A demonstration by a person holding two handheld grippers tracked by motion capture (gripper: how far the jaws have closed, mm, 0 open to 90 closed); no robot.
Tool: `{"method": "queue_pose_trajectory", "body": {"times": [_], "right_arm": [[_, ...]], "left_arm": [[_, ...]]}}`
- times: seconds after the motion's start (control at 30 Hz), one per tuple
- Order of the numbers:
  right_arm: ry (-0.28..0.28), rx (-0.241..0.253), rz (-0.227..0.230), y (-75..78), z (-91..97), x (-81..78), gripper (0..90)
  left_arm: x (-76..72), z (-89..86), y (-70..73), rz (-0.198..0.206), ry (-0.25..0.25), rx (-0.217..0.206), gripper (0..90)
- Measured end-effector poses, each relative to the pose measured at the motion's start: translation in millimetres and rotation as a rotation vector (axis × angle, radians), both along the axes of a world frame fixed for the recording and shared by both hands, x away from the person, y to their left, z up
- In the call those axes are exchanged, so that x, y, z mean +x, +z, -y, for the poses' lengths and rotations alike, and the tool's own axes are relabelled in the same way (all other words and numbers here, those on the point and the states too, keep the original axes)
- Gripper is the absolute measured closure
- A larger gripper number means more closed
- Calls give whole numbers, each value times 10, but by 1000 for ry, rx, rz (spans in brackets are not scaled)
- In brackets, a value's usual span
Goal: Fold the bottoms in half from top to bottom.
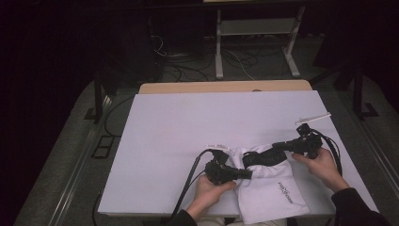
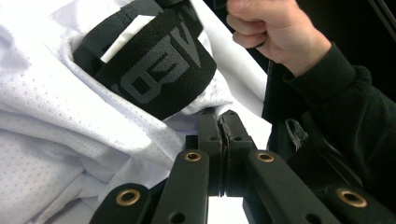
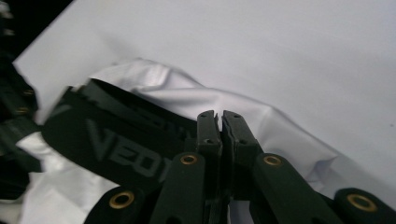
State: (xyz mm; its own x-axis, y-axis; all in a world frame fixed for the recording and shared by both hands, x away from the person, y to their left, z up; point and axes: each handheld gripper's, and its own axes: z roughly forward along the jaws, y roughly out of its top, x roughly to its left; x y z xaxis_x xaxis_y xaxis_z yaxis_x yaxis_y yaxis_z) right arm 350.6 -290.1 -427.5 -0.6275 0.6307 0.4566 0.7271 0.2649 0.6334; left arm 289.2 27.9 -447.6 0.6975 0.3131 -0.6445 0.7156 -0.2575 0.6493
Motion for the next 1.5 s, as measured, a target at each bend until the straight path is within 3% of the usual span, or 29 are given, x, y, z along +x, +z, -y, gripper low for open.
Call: {"method": "queue_pose_trajectory", "body": {"times": [0.2,0.43,0.7,0.87,1.23,1.5], "right_arm": [[18,46,12,65,59,-105,851],[30,65,9,92,119,-205,851],[29,80,14,91,176,-323,852],[30,79,16,84,181,-385,853],[33,74,13,53,196,-470,855],[33,72,19,51,207,-512,855]], "left_arm": [[-11,2,1,10,-12,21,875],[-38,16,-10,27,-23,50,874],[-36,-4,-21,35,-29,56,851],[-46,-14,-22,41,-40,72,793],[-105,-5,34,124,-40,125,592],[-127,-7,59,151,-37,144,457]]}}
